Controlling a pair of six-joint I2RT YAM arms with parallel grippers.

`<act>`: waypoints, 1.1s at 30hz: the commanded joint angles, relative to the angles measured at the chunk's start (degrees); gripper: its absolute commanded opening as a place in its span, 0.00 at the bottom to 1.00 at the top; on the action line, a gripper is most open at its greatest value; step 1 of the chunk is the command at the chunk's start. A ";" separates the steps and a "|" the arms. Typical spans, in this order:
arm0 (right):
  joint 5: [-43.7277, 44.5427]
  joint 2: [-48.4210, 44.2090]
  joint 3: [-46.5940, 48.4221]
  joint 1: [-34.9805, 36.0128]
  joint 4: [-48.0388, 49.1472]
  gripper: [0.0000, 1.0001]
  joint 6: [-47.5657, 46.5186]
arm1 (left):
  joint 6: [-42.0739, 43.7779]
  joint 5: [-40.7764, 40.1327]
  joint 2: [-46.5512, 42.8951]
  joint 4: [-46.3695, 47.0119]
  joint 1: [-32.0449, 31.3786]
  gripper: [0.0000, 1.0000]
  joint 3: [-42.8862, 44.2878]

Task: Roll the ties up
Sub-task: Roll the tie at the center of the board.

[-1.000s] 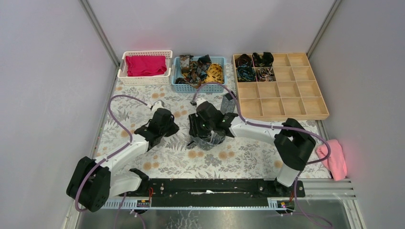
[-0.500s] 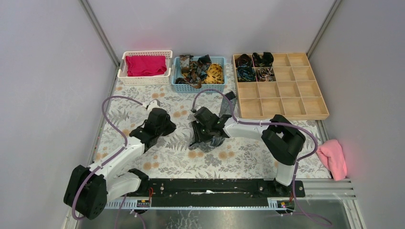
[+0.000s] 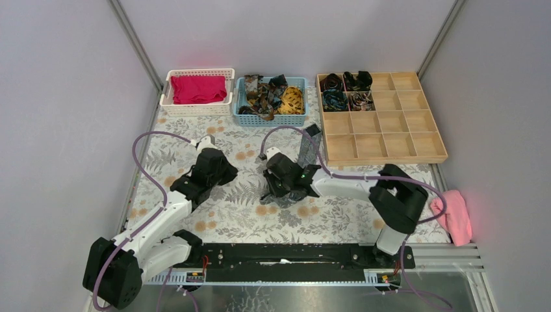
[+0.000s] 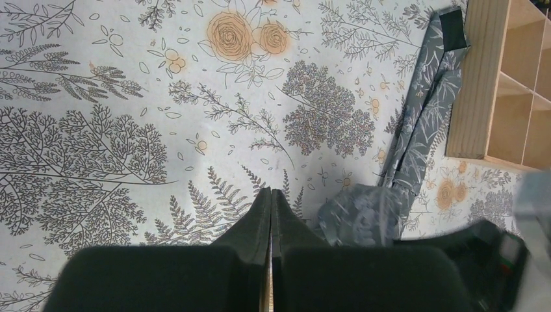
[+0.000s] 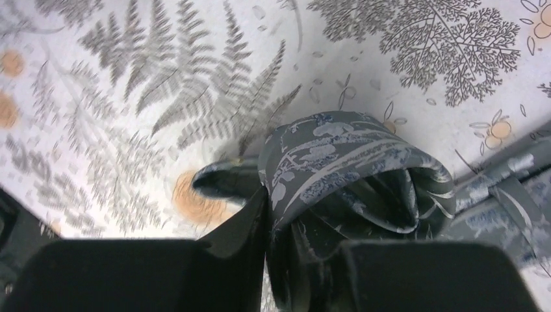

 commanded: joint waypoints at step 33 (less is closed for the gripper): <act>37.47 -33.70 -12.58 21.17 -9.44 0.63 6.81 | 5.36 16.93 21.64 25.55 0.23 0.00 5.51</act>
